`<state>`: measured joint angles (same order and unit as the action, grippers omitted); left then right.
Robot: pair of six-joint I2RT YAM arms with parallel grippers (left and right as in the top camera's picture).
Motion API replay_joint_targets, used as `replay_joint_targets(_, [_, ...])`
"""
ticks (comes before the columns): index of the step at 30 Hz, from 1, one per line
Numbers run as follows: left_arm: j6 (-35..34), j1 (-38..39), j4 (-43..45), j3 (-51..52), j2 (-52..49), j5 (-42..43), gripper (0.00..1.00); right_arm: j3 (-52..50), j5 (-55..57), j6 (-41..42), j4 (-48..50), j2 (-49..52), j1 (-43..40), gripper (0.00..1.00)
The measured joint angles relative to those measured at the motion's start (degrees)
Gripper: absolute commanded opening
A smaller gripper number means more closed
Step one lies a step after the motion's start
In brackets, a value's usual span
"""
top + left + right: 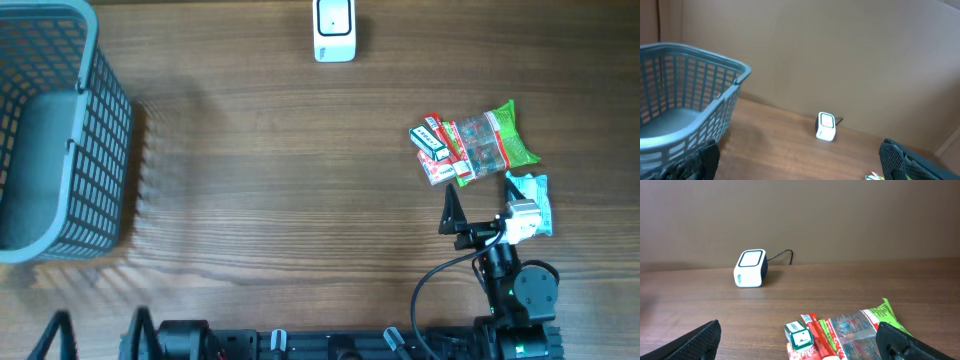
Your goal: Scan the item barcode
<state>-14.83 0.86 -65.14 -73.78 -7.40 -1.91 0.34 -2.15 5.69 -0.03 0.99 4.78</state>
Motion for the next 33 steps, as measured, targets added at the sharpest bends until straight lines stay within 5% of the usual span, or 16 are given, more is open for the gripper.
replay_joint_targets(9, [0.20,0.00,27.56,21.84,6.29,0.28,1.00,0.00,0.00,-0.02,0.00,0.00,0.00,1.00])
replay_joint_targets(20, [-2.99,0.00,74.84,51.28,6.60,2.45,1.00,0.00,-0.02,-0.02,0.00,0.00,0.00,1.00])
replay_joint_targets(33, [-5.03,0.00,80.21,69.11,6.60,1.81,1.00,0.00,0.00,-0.02,-0.02,0.00,0.00,1.00])
